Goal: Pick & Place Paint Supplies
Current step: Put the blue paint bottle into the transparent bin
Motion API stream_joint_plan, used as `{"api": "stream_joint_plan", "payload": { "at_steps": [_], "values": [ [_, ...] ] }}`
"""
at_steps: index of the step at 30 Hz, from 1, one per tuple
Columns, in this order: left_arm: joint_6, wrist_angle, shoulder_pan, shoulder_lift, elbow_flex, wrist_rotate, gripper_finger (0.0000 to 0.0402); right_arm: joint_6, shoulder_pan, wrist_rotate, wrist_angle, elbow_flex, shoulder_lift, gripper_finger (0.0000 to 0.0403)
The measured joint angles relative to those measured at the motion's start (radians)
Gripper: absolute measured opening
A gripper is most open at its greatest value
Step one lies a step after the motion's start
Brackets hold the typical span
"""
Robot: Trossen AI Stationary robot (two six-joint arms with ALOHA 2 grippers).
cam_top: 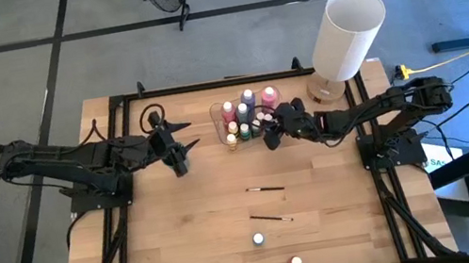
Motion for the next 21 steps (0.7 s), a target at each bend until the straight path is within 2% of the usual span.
{"api": "stream_joint_plan", "payload": {
  "at_steps": [21],
  "values": [
    [-0.001, 0.0, 0.0, 0.0, 0.0, 0.0, 0.0231, -0.009, 0.01, -0.034, -0.023, 0.001, 0.0, 0.0118]
  ]
}}
